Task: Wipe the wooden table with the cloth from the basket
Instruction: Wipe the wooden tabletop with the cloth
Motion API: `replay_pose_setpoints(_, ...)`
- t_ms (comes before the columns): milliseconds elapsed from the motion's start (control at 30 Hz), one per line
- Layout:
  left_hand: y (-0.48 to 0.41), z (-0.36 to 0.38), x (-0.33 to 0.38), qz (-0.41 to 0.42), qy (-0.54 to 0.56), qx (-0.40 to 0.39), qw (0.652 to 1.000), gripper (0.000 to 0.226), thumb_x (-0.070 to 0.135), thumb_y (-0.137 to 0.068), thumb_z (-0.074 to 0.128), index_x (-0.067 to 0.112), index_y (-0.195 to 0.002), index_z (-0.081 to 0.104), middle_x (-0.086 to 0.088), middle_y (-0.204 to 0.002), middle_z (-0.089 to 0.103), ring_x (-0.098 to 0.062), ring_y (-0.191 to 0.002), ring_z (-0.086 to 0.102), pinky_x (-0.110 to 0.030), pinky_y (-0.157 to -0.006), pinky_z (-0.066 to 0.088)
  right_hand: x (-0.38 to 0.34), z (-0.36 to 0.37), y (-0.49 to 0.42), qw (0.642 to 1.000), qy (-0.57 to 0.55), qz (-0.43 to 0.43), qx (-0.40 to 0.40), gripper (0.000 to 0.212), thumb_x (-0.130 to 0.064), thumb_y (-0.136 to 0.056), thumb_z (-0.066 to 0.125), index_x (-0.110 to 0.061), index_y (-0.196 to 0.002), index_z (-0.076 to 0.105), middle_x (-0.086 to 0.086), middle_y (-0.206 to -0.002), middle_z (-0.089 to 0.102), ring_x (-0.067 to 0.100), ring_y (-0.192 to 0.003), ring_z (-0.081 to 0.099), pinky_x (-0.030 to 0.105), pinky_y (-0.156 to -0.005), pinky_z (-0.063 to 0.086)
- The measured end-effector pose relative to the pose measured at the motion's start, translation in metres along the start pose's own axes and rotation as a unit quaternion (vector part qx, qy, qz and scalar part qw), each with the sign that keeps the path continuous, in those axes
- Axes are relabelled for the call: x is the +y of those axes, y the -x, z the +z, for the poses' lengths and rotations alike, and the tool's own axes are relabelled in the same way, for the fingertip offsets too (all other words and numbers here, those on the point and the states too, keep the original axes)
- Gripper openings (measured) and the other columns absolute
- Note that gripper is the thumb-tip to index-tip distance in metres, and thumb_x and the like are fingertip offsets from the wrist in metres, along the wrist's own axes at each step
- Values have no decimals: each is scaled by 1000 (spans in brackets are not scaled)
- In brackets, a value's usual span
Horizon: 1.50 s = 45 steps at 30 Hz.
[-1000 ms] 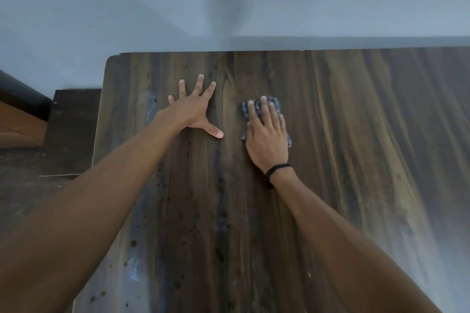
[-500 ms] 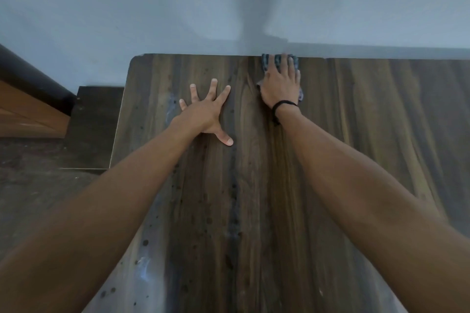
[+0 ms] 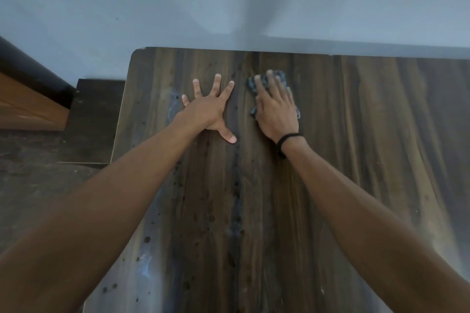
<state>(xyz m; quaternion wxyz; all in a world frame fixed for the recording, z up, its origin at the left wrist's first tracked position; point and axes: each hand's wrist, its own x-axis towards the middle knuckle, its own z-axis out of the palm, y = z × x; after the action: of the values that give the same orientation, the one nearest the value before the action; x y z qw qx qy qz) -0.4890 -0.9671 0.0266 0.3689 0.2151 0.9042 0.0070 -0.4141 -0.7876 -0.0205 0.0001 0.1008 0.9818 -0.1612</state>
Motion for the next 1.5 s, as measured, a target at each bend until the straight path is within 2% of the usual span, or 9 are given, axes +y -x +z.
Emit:
replay_pose_setpoints(600,17,18,-11,42,9,77,996,139,66,-58,82,29,-159,-5,3,-164,-22,-49,-146,-18,-72,-114,4,-15,13,121,994,9,100,29,57,-37,-103,20,-27,-159,19,5,-167,12,22,-154,8,49,-124,15)
replay_pose_setpoints(700,32,29,-9,35,1,39,999,142,66,-57,83,31,-157,-10,5,-162,-29,-48,-145,-20,-73,-112,5,-5,12,137,999,30,12,-15,55,-35,-105,26,-29,-159,18,3,-167,9,22,-154,5,45,-125,10)
replay_pose_setpoints(833,43,42,-10,35,-10,20,999,148,61,-56,87,31,-155,-20,3,-158,-36,-50,-143,-24,-75,-110,5,-5,7,138,990,5,137,34,54,-28,-106,31,-26,-159,22,5,-167,12,22,-154,8,50,-124,15)
replay_pose_setpoints(933,44,40,-6,34,-7,18,999,149,60,-55,88,31,-155,-20,4,-159,-35,-50,-143,-24,-75,-110,5,-19,17,167,1000,27,-1,-8,54,-31,-105,31,-27,-159,21,4,-167,10,21,-154,6,44,-125,10)
replay_pose_setpoints(1067,55,44,-9,28,-1,27,999,145,61,-58,86,30,-157,-16,4,-160,-33,-48,-144,-23,-72,-113,4,-22,13,179,994,10,112,13,57,-30,-102,30,-26,-159,22,5,-167,12,23,-154,8,50,-124,16)
replay_pose_setpoints(1200,74,55,-6,18,0,-1,1000,146,59,-58,87,32,-155,-18,4,-158,-36,-45,-144,-28,-71,-112,1,-27,22,207,999,26,-30,-20,55,-32,-105,33,-30,-158,22,1,-167,12,20,-154,6,43,-125,9)
replay_pose_setpoints(1300,85,69,-8,6,-3,-20,1000,148,57,-59,88,34,-153,-23,5,-155,-41,-44,-143,-31,-73,-112,1,-24,19,208,995,11,100,15,55,-30,-105,33,-29,-158,22,3,-167,12,21,-154,8,49,-124,15)
replay_pose_setpoints(1433,95,78,-7,4,2,-5,1000,148,55,-59,88,35,-153,-24,6,-153,-44,-42,-141,-34,-72,-113,-1,-33,25,233,999,21,-25,-20,56,-31,-105,33,-30,-159,19,2,-168,8,21,-154,2,45,-125,9)
replay_pose_setpoints(1500,103,84,-6,11,7,2,1000,149,56,-57,89,35,-153,-23,6,-154,-43,-43,-142,-33,-73,-111,0,-24,23,239,998,7,66,11,53,-29,-106,32,-30,-158,22,2,-167,11,20,-154,6,48,-125,14)
